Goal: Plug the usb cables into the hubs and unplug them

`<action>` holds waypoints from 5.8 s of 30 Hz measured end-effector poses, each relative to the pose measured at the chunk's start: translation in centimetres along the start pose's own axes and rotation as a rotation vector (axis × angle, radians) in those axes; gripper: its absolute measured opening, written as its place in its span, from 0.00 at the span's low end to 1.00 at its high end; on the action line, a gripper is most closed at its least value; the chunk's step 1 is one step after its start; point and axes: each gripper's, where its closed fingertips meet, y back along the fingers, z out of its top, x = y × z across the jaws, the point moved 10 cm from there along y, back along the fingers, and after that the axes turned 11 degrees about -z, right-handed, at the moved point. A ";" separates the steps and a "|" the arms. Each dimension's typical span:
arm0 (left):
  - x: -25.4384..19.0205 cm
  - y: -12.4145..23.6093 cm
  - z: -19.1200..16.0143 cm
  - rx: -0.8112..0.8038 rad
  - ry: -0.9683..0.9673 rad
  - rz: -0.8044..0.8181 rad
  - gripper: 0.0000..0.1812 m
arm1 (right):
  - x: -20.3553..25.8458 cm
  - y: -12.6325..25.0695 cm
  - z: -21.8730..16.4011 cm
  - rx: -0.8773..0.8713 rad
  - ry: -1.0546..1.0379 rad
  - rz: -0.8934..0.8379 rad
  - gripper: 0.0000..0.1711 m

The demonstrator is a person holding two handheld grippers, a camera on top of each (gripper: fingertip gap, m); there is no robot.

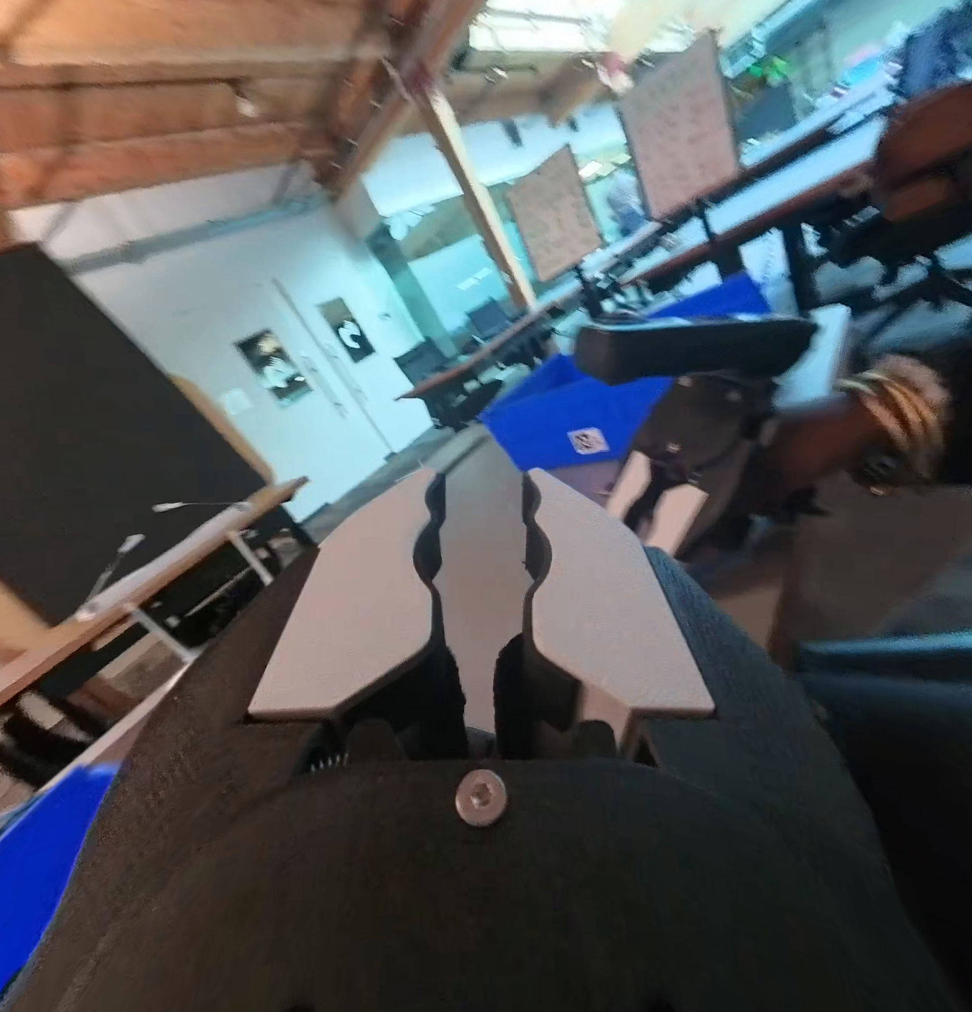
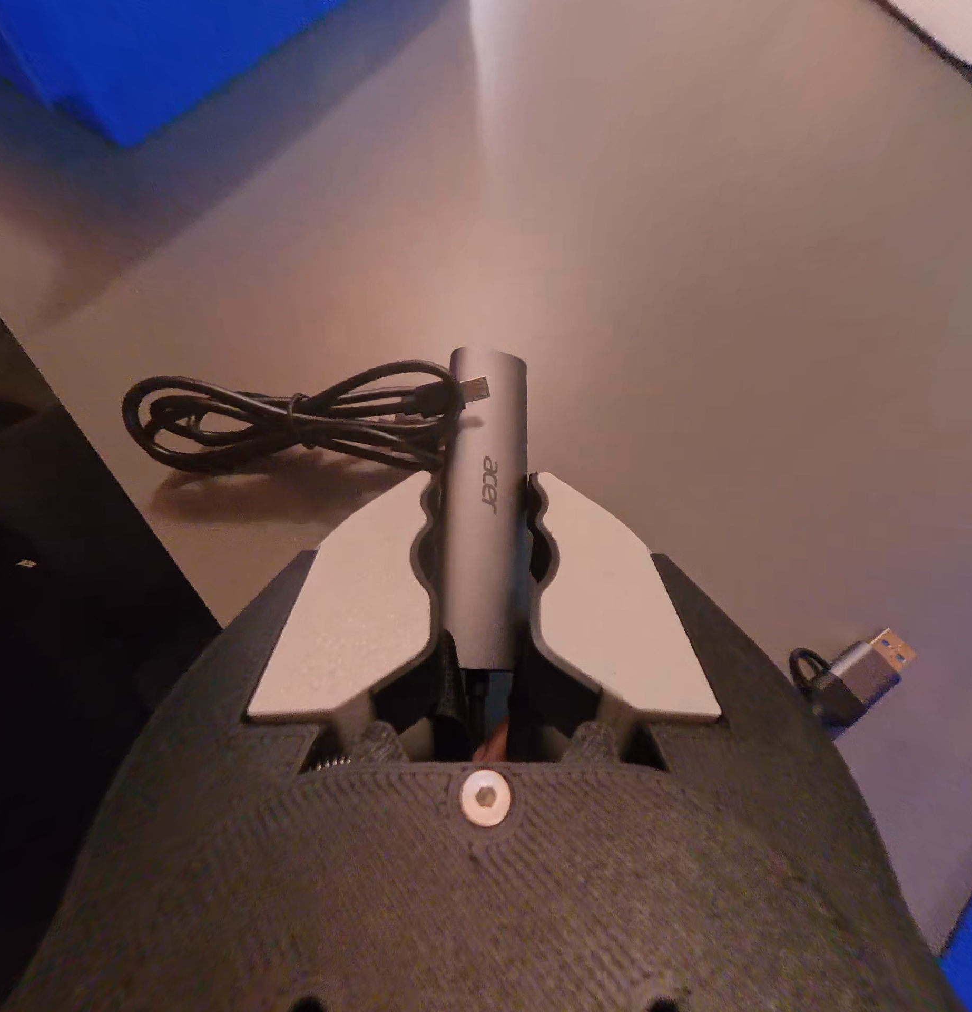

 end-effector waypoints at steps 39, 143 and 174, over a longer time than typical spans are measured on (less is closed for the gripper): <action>11.6 7.8 -4.6 1.159 0.274 0.114 0.06 | -1.7 5.2 2.5 -0.757 -0.355 0.141 0.34; -0.6 0.5 -2.3 -0.559 1.417 -0.029 0.05 | 9.8 10.0 3.5 -0.989 0.619 -0.367 0.02; -3.6 -1.8 1.2 0.142 0.143 -0.146 0.08 | 3.1 7.6 3.6 -0.745 -0.531 0.483 0.02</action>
